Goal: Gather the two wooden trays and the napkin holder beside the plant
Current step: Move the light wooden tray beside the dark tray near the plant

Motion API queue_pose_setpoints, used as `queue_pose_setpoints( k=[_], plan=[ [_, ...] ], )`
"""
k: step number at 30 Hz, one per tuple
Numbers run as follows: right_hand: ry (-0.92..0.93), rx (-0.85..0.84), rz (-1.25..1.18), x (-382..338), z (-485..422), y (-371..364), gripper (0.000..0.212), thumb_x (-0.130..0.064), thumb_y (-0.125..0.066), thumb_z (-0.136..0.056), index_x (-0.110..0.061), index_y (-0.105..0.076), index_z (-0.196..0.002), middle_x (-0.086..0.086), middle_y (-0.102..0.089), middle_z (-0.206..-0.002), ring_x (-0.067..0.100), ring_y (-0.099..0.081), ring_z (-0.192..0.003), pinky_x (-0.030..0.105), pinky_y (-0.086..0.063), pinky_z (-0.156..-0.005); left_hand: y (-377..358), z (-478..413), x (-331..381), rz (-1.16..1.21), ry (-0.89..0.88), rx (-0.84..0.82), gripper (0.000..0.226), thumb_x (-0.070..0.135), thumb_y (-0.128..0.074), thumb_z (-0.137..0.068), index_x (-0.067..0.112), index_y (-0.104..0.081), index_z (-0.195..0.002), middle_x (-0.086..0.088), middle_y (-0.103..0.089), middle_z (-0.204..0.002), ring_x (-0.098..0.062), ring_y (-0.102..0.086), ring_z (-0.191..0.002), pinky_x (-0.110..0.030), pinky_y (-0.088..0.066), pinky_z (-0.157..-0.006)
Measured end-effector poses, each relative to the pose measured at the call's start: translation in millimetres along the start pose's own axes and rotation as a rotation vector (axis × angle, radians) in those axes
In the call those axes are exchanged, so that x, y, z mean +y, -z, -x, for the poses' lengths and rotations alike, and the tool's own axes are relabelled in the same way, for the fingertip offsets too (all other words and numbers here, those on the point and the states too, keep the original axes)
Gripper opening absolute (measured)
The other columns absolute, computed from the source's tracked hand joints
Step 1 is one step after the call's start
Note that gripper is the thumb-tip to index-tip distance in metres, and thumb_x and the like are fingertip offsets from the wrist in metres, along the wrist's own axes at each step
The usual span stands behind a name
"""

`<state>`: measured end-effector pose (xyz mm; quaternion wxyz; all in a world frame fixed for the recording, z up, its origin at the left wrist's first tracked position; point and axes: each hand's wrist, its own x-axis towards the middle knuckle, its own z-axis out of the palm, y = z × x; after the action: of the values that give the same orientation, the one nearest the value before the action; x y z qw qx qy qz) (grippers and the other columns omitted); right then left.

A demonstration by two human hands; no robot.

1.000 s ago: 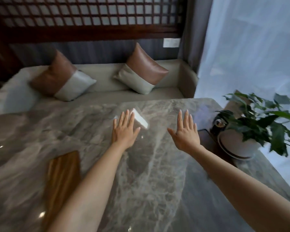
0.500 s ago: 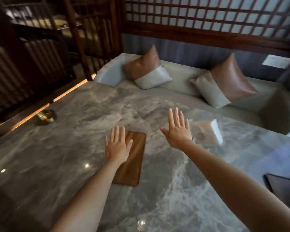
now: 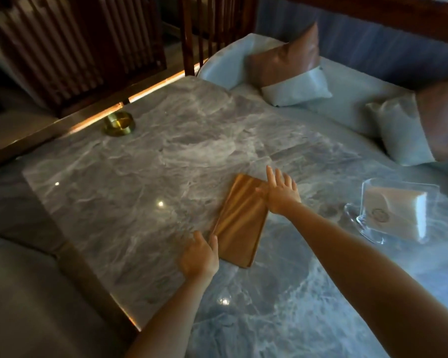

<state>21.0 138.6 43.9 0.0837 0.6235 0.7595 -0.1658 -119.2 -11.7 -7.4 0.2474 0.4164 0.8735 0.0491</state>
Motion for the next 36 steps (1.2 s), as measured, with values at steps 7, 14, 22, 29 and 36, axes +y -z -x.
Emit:
queue_pose_setpoints(
  k=[7,14,22,29,36],
  plan=[
    [-0.069,-0.089,0.015,6.4,-37.8,-21.1,0.067,-0.048,-0.029,-0.094,-0.021,0.002,-0.148,0.009,-0.004,-0.158,0.033,-0.003,-0.145,0.048,-0.011,-0.117,-29.2,15.4,5.7,0.125,0.025,-0.024,0.048,0.048,-0.032,-0.095,0.008,-0.042,-0.119,-0.015,-0.065,-0.114,-0.033,-0.065,-0.101,-0.040,-0.050,-0.081],
    [-0.040,-0.126,-0.031,11.2,-50.9,-35.4,0.071,-0.047,-0.032,-0.094,-0.015,0.001,-0.148,0.008,-0.008,-0.158,0.033,-0.010,-0.144,0.051,-0.015,-0.115,-39.3,12.4,9.7,0.123,-0.034,0.033,0.047,0.041,-0.039,-0.095,0.004,-0.044,-0.123,-0.018,-0.063,-0.115,-0.033,-0.063,-0.102,-0.042,-0.051,-0.080],
    [-0.099,-0.070,-0.042,22.1,-41.0,-42.2,0.068,-0.043,-0.038,-0.093,-0.006,-0.013,-0.145,0.018,-0.019,-0.151,0.037,-0.018,-0.138,0.048,-0.027,-0.110,-38.8,11.4,15.3,0.177,0.014,0.057,0.049,0.031,-0.046,-0.094,-0.003,-0.041,-0.130,-0.023,-0.056,-0.124,-0.038,-0.055,-0.113,-0.045,-0.046,-0.090],
    [-0.256,-0.041,-0.112,41.2,-3.8,-53.2,0.069,-0.047,-0.040,-0.091,-0.004,-0.020,-0.141,0.024,-0.023,-0.146,0.038,-0.022,-0.135,0.046,-0.028,-0.109,-32.0,7.2,9.7,0.204,-0.007,0.019,0.055,0.025,-0.045,-0.095,-0.002,-0.028,-0.140,-0.025,-0.045,-0.137,-0.036,-0.043,-0.126,-0.039,-0.037,-0.104],
    [-0.397,-0.020,-0.228,57.6,53.0,-72.7,0.064,-0.049,-0.040,-0.091,-0.002,-0.031,-0.133,0.022,-0.031,-0.140,0.036,-0.028,-0.131,0.043,-0.031,-0.106,-21.1,9.0,7.2,0.217,-0.061,-0.042,0.053,0.017,-0.040,-0.098,0.001,-0.020,-0.144,-0.027,-0.029,-0.145,-0.040,-0.039,-0.129,-0.044,-0.035,-0.106]
  ],
)
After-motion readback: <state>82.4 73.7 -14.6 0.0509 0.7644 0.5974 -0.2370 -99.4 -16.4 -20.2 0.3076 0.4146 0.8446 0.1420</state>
